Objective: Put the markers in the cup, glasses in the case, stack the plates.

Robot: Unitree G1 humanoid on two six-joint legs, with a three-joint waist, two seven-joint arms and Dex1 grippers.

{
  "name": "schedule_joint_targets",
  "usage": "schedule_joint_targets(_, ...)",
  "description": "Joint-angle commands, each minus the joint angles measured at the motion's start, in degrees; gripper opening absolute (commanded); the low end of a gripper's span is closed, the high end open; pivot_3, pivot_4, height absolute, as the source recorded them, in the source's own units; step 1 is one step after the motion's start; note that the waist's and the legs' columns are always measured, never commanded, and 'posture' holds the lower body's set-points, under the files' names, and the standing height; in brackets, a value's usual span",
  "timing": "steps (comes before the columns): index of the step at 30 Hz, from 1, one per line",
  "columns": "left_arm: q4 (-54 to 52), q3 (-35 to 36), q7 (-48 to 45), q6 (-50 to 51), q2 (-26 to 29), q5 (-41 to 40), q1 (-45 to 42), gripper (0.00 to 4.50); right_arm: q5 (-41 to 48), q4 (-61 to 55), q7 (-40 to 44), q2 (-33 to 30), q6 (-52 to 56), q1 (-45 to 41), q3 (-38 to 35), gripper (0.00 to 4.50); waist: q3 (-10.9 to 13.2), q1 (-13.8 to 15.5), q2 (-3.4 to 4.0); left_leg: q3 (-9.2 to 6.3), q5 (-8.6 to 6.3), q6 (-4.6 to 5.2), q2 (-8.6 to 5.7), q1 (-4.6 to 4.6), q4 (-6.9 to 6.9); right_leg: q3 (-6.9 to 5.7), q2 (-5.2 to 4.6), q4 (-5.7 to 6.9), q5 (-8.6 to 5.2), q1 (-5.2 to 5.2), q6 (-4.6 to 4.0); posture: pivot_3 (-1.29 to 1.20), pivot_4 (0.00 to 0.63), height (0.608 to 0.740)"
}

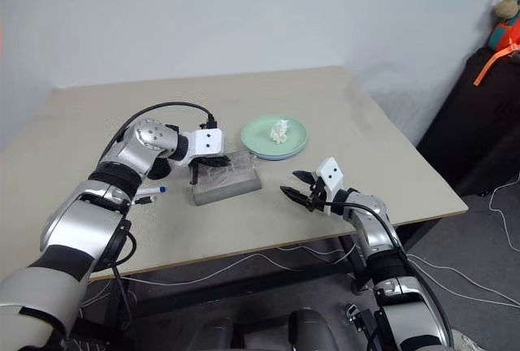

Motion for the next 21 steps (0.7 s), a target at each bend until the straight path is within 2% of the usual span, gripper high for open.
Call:
schedule_joint_targets(1, 0.5, -0.8, 2.5, -1.1, -0.5, 2.2, -1.6, 0.01, 0.4, -2.9, -0.5, 0.0, -0.6, -0.3, -0.5, 2.91, 0.0, 0.0, 0.00, 0.00, 0.00, 0.00, 0.00, 0.01, 0.00, 0.00, 0.00, 0.01, 0.00, 0.00, 0.00, 0.00, 0.000, 0.740)
schedule_joint_targets(21, 3.2, -3.5, 8.8, 0.6, -0.4, 9.4, -1.4, 0.01, 0.4, -3.7, -0.8, 0.4, -0.2, 0.9, 0.1, 2.91, 0.0, 0.0, 0.00, -0.01, -0.01, -0.01, 0.01, 0.06, 0.00, -0.02, -0.01, 0.05, 0.00, 0.02, 0.00, 0.00, 0.000, 0.740)
